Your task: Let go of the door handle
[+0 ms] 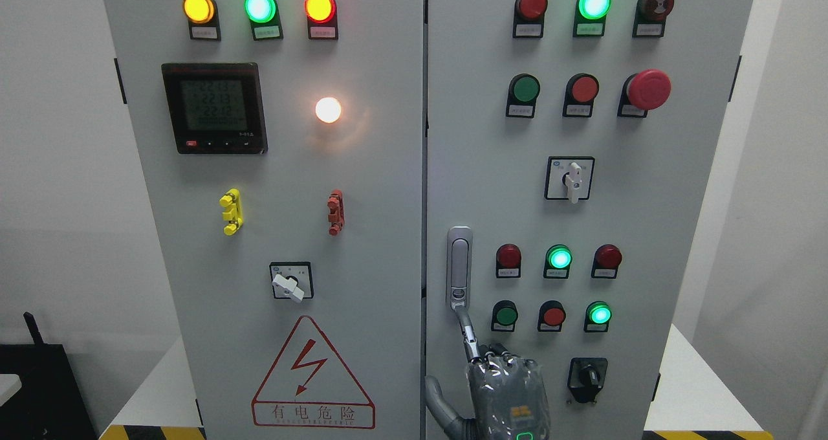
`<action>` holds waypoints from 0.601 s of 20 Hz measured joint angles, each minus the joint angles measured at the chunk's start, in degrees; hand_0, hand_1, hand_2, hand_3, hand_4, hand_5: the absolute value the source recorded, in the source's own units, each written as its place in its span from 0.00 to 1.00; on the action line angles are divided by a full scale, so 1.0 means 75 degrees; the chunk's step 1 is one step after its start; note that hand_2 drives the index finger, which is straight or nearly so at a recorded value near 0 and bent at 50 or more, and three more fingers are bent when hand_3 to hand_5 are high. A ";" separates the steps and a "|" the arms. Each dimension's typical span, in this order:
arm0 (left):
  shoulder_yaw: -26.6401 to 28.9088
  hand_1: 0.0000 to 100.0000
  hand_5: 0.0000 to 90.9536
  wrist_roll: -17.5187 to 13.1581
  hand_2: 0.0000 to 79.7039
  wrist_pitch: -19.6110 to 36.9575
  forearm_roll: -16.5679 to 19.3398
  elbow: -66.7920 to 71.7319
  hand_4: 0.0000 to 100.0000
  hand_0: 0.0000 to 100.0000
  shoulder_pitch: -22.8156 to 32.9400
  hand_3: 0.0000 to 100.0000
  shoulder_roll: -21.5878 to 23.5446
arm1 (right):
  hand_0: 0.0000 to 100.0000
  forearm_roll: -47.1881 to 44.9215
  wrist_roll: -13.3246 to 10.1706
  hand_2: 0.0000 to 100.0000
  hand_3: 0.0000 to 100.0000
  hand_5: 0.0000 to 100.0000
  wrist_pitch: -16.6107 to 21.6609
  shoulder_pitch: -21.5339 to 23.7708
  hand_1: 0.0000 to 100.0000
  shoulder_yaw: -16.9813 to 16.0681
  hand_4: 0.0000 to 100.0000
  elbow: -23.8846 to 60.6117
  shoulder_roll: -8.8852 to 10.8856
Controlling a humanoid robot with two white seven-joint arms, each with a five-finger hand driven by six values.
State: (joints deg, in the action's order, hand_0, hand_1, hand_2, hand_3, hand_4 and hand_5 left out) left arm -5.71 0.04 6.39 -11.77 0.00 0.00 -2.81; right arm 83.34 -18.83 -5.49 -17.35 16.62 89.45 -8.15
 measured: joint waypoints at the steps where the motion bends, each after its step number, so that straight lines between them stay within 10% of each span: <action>1: 0.0000 0.39 0.00 0.0000 0.00 0.0000 0.0000 0.0000 0.00 0.12 0.0000 0.00 0.0000 | 0.37 0.0000 0.0006 0.00 0.86 0.98 0.0000 -0.0001 0.16 0.0000 0.83 0.0000 -0.0001; 12: 0.0000 0.39 0.00 0.0000 0.00 0.0000 0.0000 0.0000 0.00 0.12 0.0000 0.00 0.0000 | 0.37 -0.0003 0.0025 0.00 0.86 0.98 0.0003 -0.0005 0.16 0.0000 0.84 -0.0006 -0.0003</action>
State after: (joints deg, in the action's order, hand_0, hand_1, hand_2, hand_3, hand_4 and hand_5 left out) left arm -5.71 0.04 6.39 -11.77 0.00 0.00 -2.81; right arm 83.32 -18.64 -5.48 -17.39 16.62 89.40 -8.17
